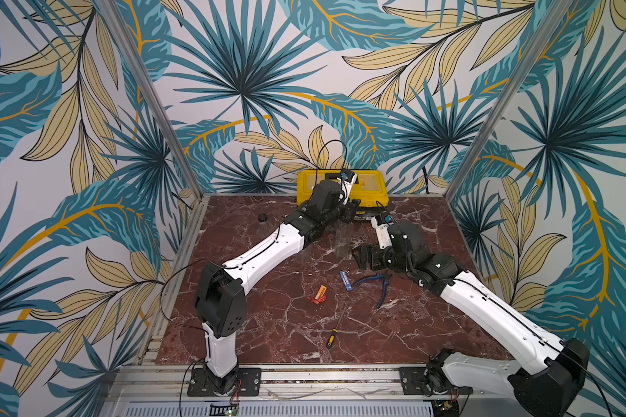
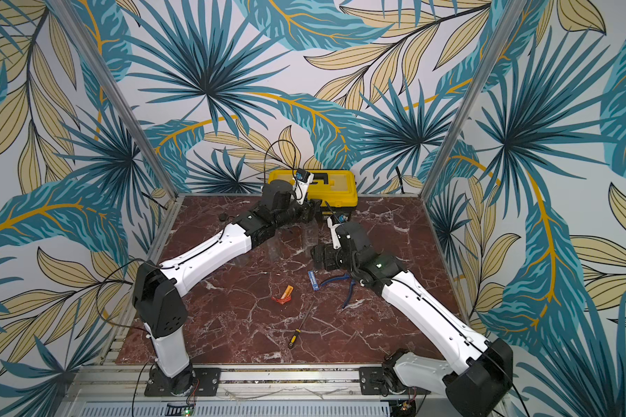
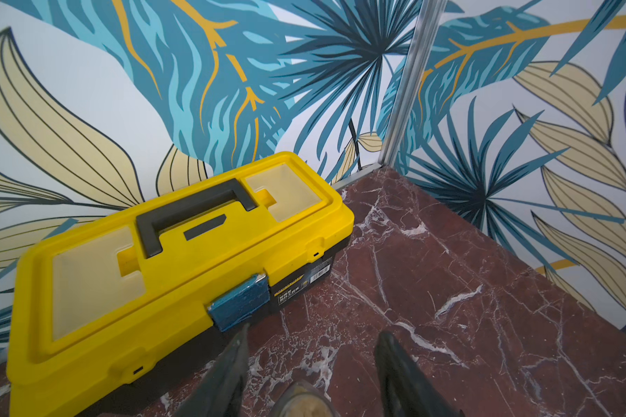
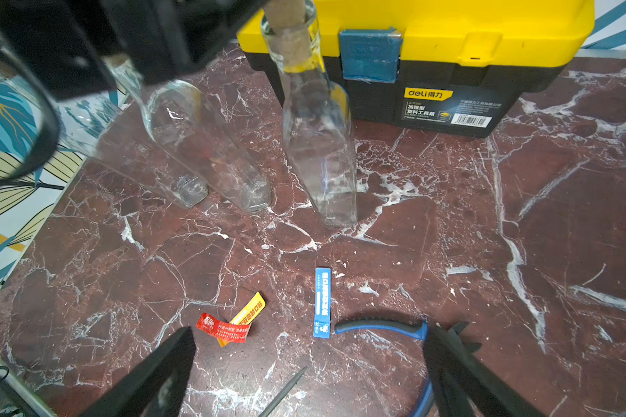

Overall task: Remove the label from the bottle
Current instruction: Place the bottle at the center of the board, then move the bottle to the center of the board.

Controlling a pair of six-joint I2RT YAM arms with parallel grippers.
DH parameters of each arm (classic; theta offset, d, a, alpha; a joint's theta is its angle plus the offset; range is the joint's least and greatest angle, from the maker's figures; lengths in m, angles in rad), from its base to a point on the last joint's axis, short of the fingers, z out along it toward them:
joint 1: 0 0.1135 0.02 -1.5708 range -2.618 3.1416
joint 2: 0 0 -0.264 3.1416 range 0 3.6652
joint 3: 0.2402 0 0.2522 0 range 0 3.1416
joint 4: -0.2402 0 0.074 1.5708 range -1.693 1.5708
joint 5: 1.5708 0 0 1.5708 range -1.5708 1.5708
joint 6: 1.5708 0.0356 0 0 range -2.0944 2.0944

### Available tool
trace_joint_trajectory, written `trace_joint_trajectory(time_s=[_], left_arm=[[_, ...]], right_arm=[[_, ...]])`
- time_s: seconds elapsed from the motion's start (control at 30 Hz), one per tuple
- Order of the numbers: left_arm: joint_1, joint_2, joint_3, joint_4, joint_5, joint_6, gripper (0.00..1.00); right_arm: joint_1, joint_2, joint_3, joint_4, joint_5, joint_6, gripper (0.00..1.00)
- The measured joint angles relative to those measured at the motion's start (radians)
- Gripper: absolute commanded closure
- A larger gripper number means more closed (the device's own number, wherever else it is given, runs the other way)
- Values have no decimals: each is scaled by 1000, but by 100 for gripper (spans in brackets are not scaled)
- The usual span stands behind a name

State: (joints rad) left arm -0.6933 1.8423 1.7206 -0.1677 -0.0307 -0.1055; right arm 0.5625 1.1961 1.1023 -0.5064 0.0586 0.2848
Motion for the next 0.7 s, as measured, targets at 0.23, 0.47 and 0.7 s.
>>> trace_joint_trajectory(time_s=[0.23, 0.47, 0.7], left_arm=[[0, -75, -1, 0, -3, -23, 38], [2, -228, -44, -38, -82, -58, 37], [37, -406, -138, -167, -181, -114, 37]], right_arm=[[0, 0, 0, 0, 0, 0, 0], [0, 0, 0, 0, -6, 0, 0], [-1, 19, 6, 0, -30, 0, 1]])
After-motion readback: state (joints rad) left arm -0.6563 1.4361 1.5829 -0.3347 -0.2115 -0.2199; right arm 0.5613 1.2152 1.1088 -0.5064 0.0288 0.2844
